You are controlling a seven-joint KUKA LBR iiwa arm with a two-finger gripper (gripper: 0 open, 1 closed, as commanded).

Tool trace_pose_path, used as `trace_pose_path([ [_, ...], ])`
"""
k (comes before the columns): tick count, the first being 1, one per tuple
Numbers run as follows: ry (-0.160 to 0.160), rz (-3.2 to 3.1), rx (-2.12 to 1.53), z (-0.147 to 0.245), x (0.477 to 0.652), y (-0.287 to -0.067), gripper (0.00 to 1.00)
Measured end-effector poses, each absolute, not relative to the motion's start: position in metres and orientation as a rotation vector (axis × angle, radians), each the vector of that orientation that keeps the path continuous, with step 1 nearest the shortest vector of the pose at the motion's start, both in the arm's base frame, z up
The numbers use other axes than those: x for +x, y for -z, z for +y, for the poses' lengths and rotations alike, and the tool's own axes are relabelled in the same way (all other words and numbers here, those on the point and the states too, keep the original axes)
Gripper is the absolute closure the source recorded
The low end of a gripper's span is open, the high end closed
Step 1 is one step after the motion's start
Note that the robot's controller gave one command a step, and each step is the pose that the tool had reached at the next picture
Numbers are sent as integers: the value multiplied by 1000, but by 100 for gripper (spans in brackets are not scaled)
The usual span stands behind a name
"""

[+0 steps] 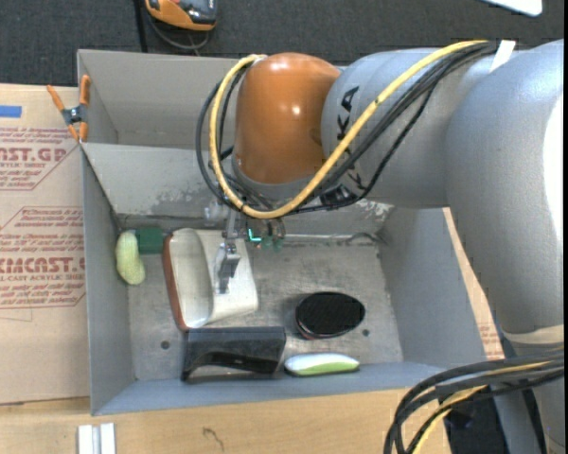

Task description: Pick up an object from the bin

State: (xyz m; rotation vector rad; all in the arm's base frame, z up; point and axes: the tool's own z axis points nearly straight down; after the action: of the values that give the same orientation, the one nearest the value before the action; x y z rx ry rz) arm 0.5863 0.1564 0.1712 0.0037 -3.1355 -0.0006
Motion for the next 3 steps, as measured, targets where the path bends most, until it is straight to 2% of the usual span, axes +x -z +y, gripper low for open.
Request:
trace_pose_path([
  [1, 2, -3143, 0, 156, 588, -176, 0],
  [2, 3, -3123, 416, 144, 551, -131, 0],
  [3, 2, -3022, 868, 137, 490, -140, 0],
])
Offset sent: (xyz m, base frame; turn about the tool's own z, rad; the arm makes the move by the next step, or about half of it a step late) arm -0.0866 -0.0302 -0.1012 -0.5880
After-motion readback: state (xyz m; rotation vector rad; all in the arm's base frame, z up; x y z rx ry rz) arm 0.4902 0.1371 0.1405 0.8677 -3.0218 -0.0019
